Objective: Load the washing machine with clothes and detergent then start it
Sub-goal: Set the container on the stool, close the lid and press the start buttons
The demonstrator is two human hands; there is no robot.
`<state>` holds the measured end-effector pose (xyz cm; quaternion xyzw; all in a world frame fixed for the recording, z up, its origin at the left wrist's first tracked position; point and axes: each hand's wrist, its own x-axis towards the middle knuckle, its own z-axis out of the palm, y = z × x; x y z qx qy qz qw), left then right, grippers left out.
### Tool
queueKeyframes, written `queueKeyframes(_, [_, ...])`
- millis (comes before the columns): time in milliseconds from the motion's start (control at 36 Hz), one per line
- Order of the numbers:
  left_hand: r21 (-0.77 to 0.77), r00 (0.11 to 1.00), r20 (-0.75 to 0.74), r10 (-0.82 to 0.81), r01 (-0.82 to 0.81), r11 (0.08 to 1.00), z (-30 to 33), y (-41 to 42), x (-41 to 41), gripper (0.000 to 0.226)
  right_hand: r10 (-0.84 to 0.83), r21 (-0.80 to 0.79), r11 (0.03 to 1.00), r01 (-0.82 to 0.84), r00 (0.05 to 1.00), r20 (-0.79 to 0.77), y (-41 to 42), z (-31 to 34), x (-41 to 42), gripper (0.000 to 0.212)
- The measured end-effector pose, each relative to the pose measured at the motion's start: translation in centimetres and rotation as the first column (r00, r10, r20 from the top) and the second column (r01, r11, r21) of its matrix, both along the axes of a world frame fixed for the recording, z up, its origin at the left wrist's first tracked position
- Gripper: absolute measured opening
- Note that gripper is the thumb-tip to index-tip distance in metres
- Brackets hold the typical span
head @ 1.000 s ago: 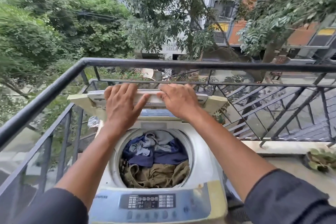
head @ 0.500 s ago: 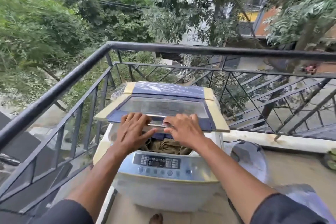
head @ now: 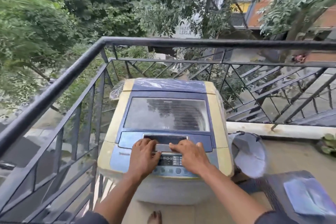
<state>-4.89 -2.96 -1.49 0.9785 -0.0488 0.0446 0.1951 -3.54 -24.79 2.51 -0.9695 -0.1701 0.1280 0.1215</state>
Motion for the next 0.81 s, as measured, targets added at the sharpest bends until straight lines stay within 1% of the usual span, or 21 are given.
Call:
queueKeyframes(56, [-0.011, 0.999, 0.042, 0.0, 0.001, 1.0, -0.5, -0.1, -0.1, 0.044, -0.023, -0.003, 1.0, 0.023, 1.0, 0.005, 0.1, -0.4, -0.2, 0.073])
queueKeyframes(111, [0.0, 0.999, 0.051, -0.02, 0.02, 1.0, -1.2, 0.3, -0.4, 0.051, -0.05, 0.002, 0.999, 0.05, 0.999, 0.0, 0.3, -0.6, -0.2, 0.074])
queueKeyframes(194, [0.02, 0.998, 0.037, -0.056, 0.055, 0.998, -1.7, 1.0, -0.9, 0.064, -0.095, 0.035, 0.995, 0.096, 0.995, -0.035, 0.7, -0.6, -0.1, 0.075])
queueKeyframes(333, [0.041, 0.995, -0.006, -0.098, 0.098, 0.994, -1.5, 1.4, -0.8, 0.069, -0.146, 0.067, 0.987, 0.149, 0.988, -0.041, 1.1, -0.7, 0.1, 0.072])
queueKeyframes(389, [0.004, 0.996, -0.02, -0.092, 0.092, 0.996, -1.3, 1.6, -0.7, 0.066, -0.136, 0.063, 0.988, 0.138, 0.99, -0.029, 1.2, -0.7, -0.3, 0.067])
queueKeyframes(417, [-0.039, 0.996, -0.025, -0.083, 0.082, 0.996, -0.9, 1.6, -0.5, 0.063, -0.119, 0.048, 0.992, 0.12, 0.993, -0.02, 1.1, -0.7, -0.6, 0.062])
queueKeyframes(472, [-0.176, 0.997, -0.031, -0.071, 0.064, 0.982, 0.5, 1.4, -0.2, 0.057, -0.072, 0.013, 0.997, 0.072, 0.997, -0.02, 0.8, -0.9, -1.3, 0.058])
queueKeyframes(500, [-0.262, 0.997, -0.028, -0.067, 0.057, 0.963, 1.2, 1.3, 0.0, 0.053, -0.059, 0.012, 0.998, 0.06, 0.998, -0.028, 0.6, -1.0, -1.7, 0.057])
queueKeyframes(556, [-0.442, 0.995, -0.057, -0.082, 0.048, 0.896, 2.3, 1.1, 0.3, 0.047, -0.081, 0.051, 0.995, 0.084, 0.996, -0.043, -0.1, -1.1, -2.4, 0.052])
queueKeyframes(611, [-0.598, 0.981, -0.153, -0.115, 0.001, 0.801, 3.2, 1.0, 0.6, 0.048, -0.148, 0.095, 0.984, 0.149, 0.989, -0.013, -0.8, -0.9, -3.1, 0.043])
queueKeyframes(667, [-0.727, 0.943, -0.27, -0.193, -0.068, 0.684, 3.9, 0.5, 1.0, 0.048, -0.23, 0.119, 0.967, 0.227, 0.973, 0.017, -1.6, -0.7, -3.9, 0.037])
queueKeyframes(722, [-0.799, 0.911, -0.302, -0.282, -0.08, 0.595, 4.3, -0.2, 1.4, 0.05, -0.304, 0.136, 0.945, 0.297, 0.952, 0.033, -2.4, -0.8, -4.8, 0.035])
queueKeyframes(806, [-0.858, 0.875, -0.298, -0.383, -0.069, 0.51, 4.3, -1.0, 1.7, 0.062, -0.391, 0.122, 0.915, 0.384, 0.919, 0.044, -3.7, -1.3, -6.0, 0.032])
